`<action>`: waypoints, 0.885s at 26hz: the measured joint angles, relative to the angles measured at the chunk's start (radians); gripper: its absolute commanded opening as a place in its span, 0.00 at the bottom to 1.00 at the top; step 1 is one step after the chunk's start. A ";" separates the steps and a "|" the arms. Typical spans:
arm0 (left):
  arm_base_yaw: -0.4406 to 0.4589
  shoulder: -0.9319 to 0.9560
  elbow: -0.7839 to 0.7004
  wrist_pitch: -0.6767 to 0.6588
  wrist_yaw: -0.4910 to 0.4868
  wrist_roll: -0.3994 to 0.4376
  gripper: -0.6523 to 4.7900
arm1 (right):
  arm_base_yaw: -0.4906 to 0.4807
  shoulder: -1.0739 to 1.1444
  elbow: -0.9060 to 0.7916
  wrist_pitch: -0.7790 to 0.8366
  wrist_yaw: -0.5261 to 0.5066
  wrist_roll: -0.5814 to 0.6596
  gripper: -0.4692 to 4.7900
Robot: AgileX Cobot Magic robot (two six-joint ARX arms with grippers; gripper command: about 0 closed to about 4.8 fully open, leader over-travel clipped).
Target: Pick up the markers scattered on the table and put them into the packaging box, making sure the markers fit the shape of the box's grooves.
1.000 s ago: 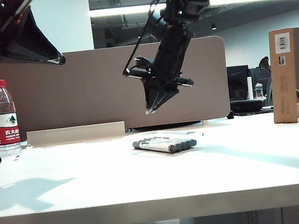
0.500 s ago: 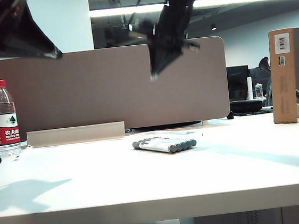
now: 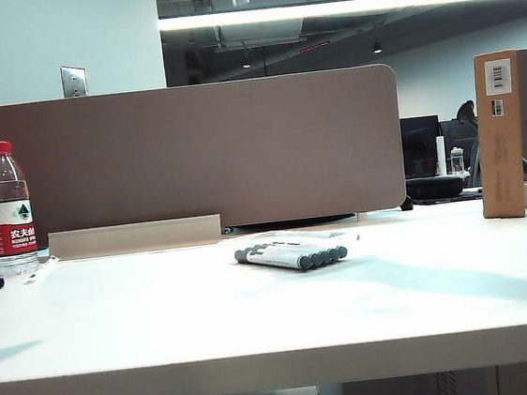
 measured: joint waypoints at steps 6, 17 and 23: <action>0.000 -0.293 -0.164 -0.019 0.034 -0.013 0.11 | 0.082 -0.237 -0.251 0.020 0.061 0.002 0.08; 0.000 -0.616 -0.355 0.010 0.034 -0.050 0.11 | 0.119 -0.752 -0.939 0.446 0.076 0.076 0.08; 0.000 -0.623 -0.361 0.010 0.034 -0.051 0.12 | 0.096 -0.935 -1.136 0.537 0.078 0.057 0.08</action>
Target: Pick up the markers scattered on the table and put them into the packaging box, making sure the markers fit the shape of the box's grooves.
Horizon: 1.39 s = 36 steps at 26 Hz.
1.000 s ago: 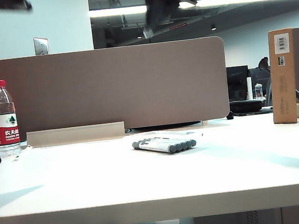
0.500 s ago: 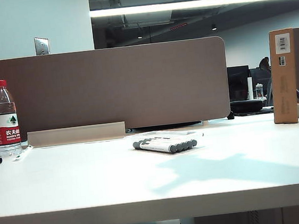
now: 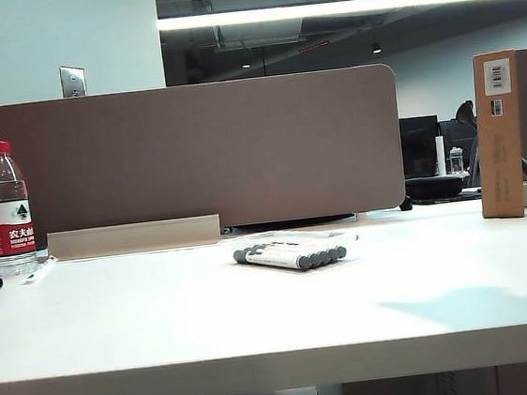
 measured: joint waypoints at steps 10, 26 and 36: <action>0.000 0.000 0.000 -0.006 0.000 0.000 0.12 | 0.001 -0.328 -0.319 0.127 0.000 0.000 0.08; 0.000 0.000 0.000 -0.006 0.000 0.000 0.12 | 0.001 -0.325 -0.325 0.039 0.000 0.019 0.08; 0.107 -0.002 -0.062 0.022 -0.207 0.156 0.12 | 0.001 -0.325 -0.325 0.039 0.000 0.019 0.08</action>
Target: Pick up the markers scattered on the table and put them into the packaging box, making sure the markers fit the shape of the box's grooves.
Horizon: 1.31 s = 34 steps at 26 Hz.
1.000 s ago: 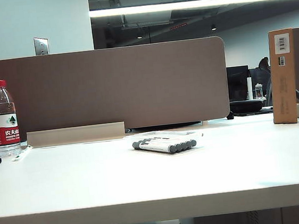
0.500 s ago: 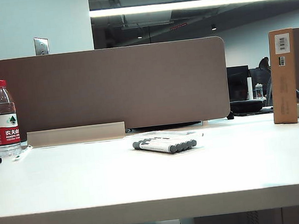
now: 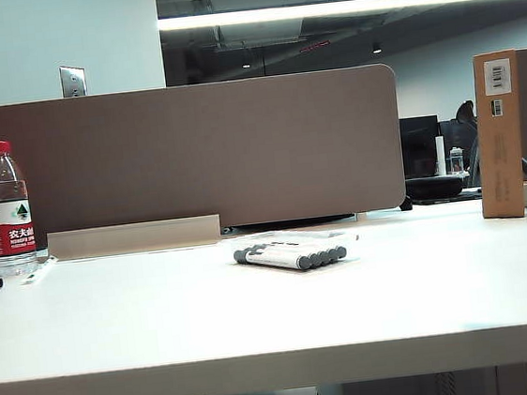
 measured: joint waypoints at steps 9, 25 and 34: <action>0.140 0.002 -0.188 0.203 -0.063 -0.063 0.12 | 0.001 0.000 0.000 0.000 0.000 0.000 0.08; 0.235 0.001 -0.256 0.203 -0.061 -0.085 0.12 | 0.001 0.000 0.000 0.000 0.000 0.000 0.08; 0.234 0.001 -0.256 0.195 -0.061 -0.082 0.12 | 0.001 0.000 0.000 0.000 0.000 0.000 0.08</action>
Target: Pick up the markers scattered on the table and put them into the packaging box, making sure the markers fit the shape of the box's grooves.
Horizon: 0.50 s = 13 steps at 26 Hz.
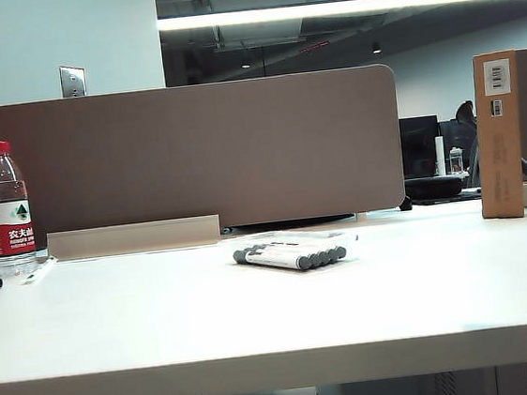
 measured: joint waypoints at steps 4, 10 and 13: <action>0.000 0.000 0.000 0.000 0.000 0.030 0.12 | 0.000 0.000 0.000 0.000 0.000 0.000 0.08; 0.000 0.000 0.000 0.001 0.000 0.039 0.12 | 0.000 0.000 0.000 0.000 0.000 0.000 0.08; 0.000 0.000 0.000 0.001 0.000 0.039 0.12 | 0.000 0.000 0.000 0.000 0.000 0.000 0.08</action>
